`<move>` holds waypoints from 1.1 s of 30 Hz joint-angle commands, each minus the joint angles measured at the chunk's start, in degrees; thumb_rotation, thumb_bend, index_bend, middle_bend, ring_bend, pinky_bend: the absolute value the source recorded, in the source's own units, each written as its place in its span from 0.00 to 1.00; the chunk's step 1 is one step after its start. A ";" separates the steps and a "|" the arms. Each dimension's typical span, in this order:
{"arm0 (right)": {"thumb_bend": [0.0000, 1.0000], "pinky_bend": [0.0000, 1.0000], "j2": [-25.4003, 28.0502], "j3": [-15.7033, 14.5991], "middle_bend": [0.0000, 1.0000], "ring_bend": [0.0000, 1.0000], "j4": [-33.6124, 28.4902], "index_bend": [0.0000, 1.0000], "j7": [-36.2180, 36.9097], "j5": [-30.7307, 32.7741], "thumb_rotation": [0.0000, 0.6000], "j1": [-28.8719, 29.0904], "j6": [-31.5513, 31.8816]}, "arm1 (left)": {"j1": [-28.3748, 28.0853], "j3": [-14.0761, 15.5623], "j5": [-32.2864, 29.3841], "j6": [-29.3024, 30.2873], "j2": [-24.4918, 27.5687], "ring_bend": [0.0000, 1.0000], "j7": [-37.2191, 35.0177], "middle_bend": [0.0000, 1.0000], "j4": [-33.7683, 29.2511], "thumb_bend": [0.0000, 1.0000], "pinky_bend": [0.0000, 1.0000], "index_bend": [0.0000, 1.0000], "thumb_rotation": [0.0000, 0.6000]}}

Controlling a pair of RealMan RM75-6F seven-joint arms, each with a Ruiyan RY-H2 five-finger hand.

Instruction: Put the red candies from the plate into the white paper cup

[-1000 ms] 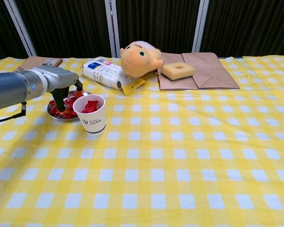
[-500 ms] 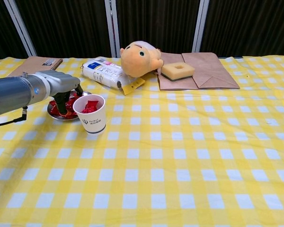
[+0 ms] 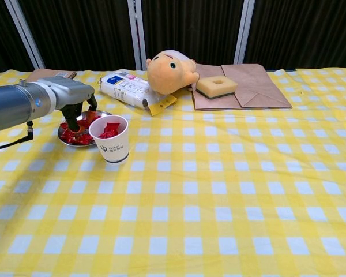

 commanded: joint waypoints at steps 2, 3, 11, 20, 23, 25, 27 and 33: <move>0.42 0.00 -0.04 0.01 0.00 0.00 0.03 0.00 -0.03 -0.07 1.00 -0.02 0.12 | 0.28 -0.06 0.17 0.55 1.01 1.00 0.13 0.95 -1.31 0.40 0.99 0.53 1.00; 0.42 0.00 -0.06 0.01 0.00 0.00 0.04 0.00 -0.06 -0.08 1.00 -0.02 0.14 | 0.36 -0.05 0.21 0.71 1.22 1.00 0.15 0.95 -1.64 0.40 0.99 0.53 1.00; 0.42 0.00 -0.04 0.05 0.00 0.00 0.03 0.00 -0.03 -0.01 1.00 -0.03 0.13 | 0.60 -1.52 2.13 2.77 4.19 1.00 -1.14 0.95 -6.40 0.40 0.99 0.53 1.00; 0.42 0.00 -0.05 0.06 0.00 0.00 0.02 0.00 0.08 -0.08 1.00 -0.02 0.19 | 0.88 -3.06 5.93 5.95 9.44 1.00 -2.39 0.95 -15.66 0.40 0.99 0.53 1.00; 0.42 0.00 -0.11 0.05 0.00 0.00 0.05 0.00 -0.02 -0.08 1.00 0.02 0.11 | 0.73 -3.51 7.35 6.72 11.09 1.00 -2.52 0.95 -19.54 0.40 0.99 0.54 1.00; 0.42 0.00 -0.12 0.05 0.00 0.00 0.06 0.00 -0.09 -0.10 1.00 0.02 0.13 | 0.52 -3.72 8.06 7.07 12.04 1.00 -2.42 0.95 -22.46 0.40 0.99 0.54 1.00; 0.42 0.00 -0.14 0.04 0.00 0.00 0.06 0.00 -0.12 -0.13 1.00 0.02 0.16 | 0.38 -3.72 8.52 7.13 12.32 1.00 -2.36 0.95 -23.93 0.40 0.99 0.54 1.00; 0.42 0.00 -0.14 0.05 0.00 0.00 0.06 0.00 -0.13 -0.16 1.00 0.00 0.25 | -0.11 -2.46 10.27 7.78 11.86 1.00 -1.40 0.95 -28.98 0.40 0.99 0.53 1.00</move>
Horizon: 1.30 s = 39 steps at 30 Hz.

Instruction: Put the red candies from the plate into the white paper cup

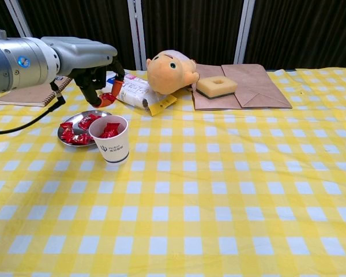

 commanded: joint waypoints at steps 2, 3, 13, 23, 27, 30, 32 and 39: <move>0.42 0.00 0.01 0.02 0.00 0.00 0.01 0.00 0.07 0.06 1.00 -0.02 0.01 | -0.46 1.09 0.99 0.45 -0.56 1.00 0.80 0.95 -2.44 0.40 0.99 0.53 1.00; 0.42 0.00 0.02 0.04 0.00 0.00 0.01 0.00 0.12 0.09 1.00 -0.02 0.02 | -0.58 1.44 1.04 0.48 -0.72 1.00 1.15 0.95 -2.80 0.40 0.99 0.53 1.00; 0.42 0.00 0.05 0.06 0.00 0.00 0.09 0.00 0.50 -0.08 1.00 -0.01 0.25 | -1.26 3.40 -1.86 0.83 -1.38 1.00 3.31 0.95 -2.69 0.40 0.99 0.52 1.00; 0.42 0.00 0.01 -0.02 0.00 0.00 0.02 0.00 0.16 -0.13 1.00 -0.03 0.24 | -1.17 3.59 -1.80 0.29 -2.78 1.00 1.17 0.94 -0.95 0.36 0.99 0.45 1.00; 0.42 0.00 0.02 -0.01 0.00 0.00 0.06 0.00 0.28 -0.12 1.00 -0.03 0.27 | -0.87 3.61 -1.05 0.47 -2.76 1.00 0.14 0.94 -0.96 0.33 0.99 0.42 1.00; 0.42 0.00 0.02 -0.01 0.00 0.00 0.09 0.00 0.36 -0.15 1.00 0.00 0.26 | -0.42 3.15 -0.36 0.95 -2.14 1.00 -1.16 0.94 -1.31 0.31 0.99 0.39 1.00; 0.42 0.00 0.03 -0.01 0.00 0.00 0.13 0.00 0.40 -0.15 1.00 0.00 0.27 | -0.06 2.74 0.08 1.36 -1.40 1.00 -2.10 0.94 -1.50 0.29 0.99 0.38 1.00; 0.42 0.00 0.01 -0.04 0.00 0.00 0.15 0.00 0.45 -0.27 1.00 0.00 0.38 | 1.14 0.99 0.25 2.48 0.96 1.00 -5.23 0.93 -1.33 0.23 0.99 0.34 1.00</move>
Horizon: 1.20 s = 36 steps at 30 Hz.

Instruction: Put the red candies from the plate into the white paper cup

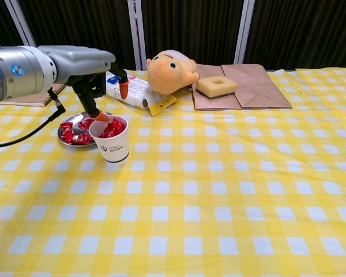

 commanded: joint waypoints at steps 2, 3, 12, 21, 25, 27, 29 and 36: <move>0.42 0.00 -0.02 -0.02 0.00 0.00 0.02 0.00 -0.03 0.03 1.00 0.03 -0.09 | 0.89 -1.05 0.18 0.42 1.45 1.00 -2.14 0.93 0.45 0.23 0.99 0.34 1.00; 0.42 0.00 -0.03 -0.02 0.00 0.00 0.02 0.00 -0.04 0.04 1.00 0.04 -0.13 | 1.04 -1.16 0.13 0.41 1.67 1.00 -2.46 0.93 0.61 0.23 0.99 0.34 1.00; 0.42 0.00 -0.08 -0.11 0.00 0.00 0.00 0.00 -0.25 0.08 1.00 0.15 -0.48 | 2.21 -0.16 -1.05 -1.05 2.46 1.00 -3.59 0.93 4.70 0.23 0.99 0.38 1.00; 0.42 0.00 -0.09 -0.16 0.00 0.00 -0.08 0.00 -0.31 0.16 1.00 0.28 -0.85 | 2.25 1.65 -7.38 -3.35 -0.45 1.00 -0.51 0.94 13.09 0.23 0.99 0.39 1.00; 0.42 0.00 -0.09 -0.17 0.00 0.00 -0.17 0.00 -0.36 0.19 1.00 0.36 -1.01 | 1.89 1.80 -8.95 -4.40 -2.88 1.00 0.26 0.94 15.92 0.28 0.99 0.40 1.00; 0.42 0.00 -0.10 -0.18 0.00 0.00 -0.18 0.00 -0.40 0.16 1.00 0.39 -1.03 | 1.65 1.82 -9.31 -5.12 -3.89 1.00 0.46 0.94 16.84 0.30 0.99 0.40 1.00; 0.42 0.00 -0.11 -0.16 0.00 0.00 -0.20 0.00 -0.36 0.19 1.00 0.41 -1.06 | 1.36 1.94 -9.77 -5.71 -5.08 1.00 0.91 0.94 17.95 0.30 0.99 0.40 1.00; 0.42 0.00 0.00 -0.18 0.00 0.00 -0.18 0.00 -0.11 0.24 1.00 0.36 -1.03 | 0.68 2.10 -11.50 -6.31 -8.52 1.00 2.57 0.94 21.63 0.30 0.99 0.42 1.00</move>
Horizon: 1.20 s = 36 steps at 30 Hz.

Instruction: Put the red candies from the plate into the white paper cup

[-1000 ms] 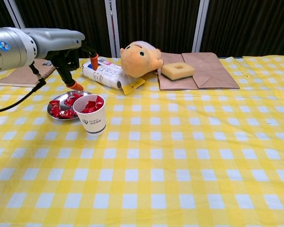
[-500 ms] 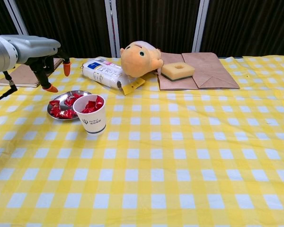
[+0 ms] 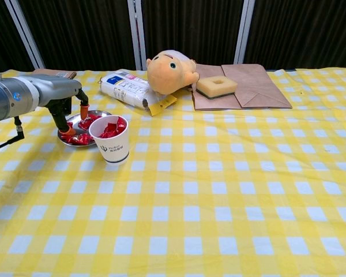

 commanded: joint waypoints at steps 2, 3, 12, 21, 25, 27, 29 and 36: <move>0.42 0.00 0.04 -0.02 0.00 0.00 0.01 0.00 0.08 -0.02 1.00 -0.03 0.06 | -0.41 -0.11 -0.81 -0.36 -1.74 1.00 0.72 0.94 1.95 0.30 0.99 0.42 1.00; 0.42 0.00 0.04 -0.01 0.00 0.00 0.00 0.00 0.09 -0.04 1.00 -0.04 0.11 | -0.52 -0.11 -0.91 -0.51 -2.03 1.00 0.91 0.94 2.34 0.30 0.99 0.41 1.00; 0.42 0.00 0.10 0.01 0.00 0.00 -0.01 0.00 0.25 0.00 1.00 -0.08 0.19 | -1.56 -1.18 -0.92 -1.79 -4.88 1.00 1.33 0.94 5.71 0.30 0.99 0.41 1.00; 0.42 0.00 0.15 0.05 0.00 0.00 -0.04 0.00 0.39 0.09 1.00 -0.13 0.23 | -1.99 -1.29 -0.61 -3.16 -7.27 1.00 1.66 0.95 8.36 0.31 0.99 0.42 1.00; 0.42 0.00 0.16 0.03 0.00 0.00 0.02 0.00 0.49 0.08 1.00 -0.15 0.24 | -2.06 -1.45 -0.78 -3.72 -8.20 1.00 1.68 0.95 9.65 0.32 0.99 0.44 1.00; 0.42 0.00 0.16 0.04 0.00 0.00 0.03 0.00 0.51 0.14 1.00 -0.16 0.21 | -2.09 -1.51 -0.75 -3.98 -8.56 1.00 1.71 0.95 10.23 0.34 0.99 0.45 1.00; 0.42 0.00 0.16 0.05 0.00 0.00 0.02 0.00 0.50 0.19 1.00 -0.16 0.16 | -2.09 -1.53 -0.70 -4.16 -8.80 1.00 1.74 0.95 10.66 0.35 0.99 0.47 1.00; 0.42 0.00 0.07 0.04 0.00 0.00 0.16 0.00 0.40 0.19 1.00 -0.21 0.20 | -1.84 -1.54 -0.65 -4.73 -9.12 1.00 1.72 0.95 11.49 0.44 0.99 0.52 1.00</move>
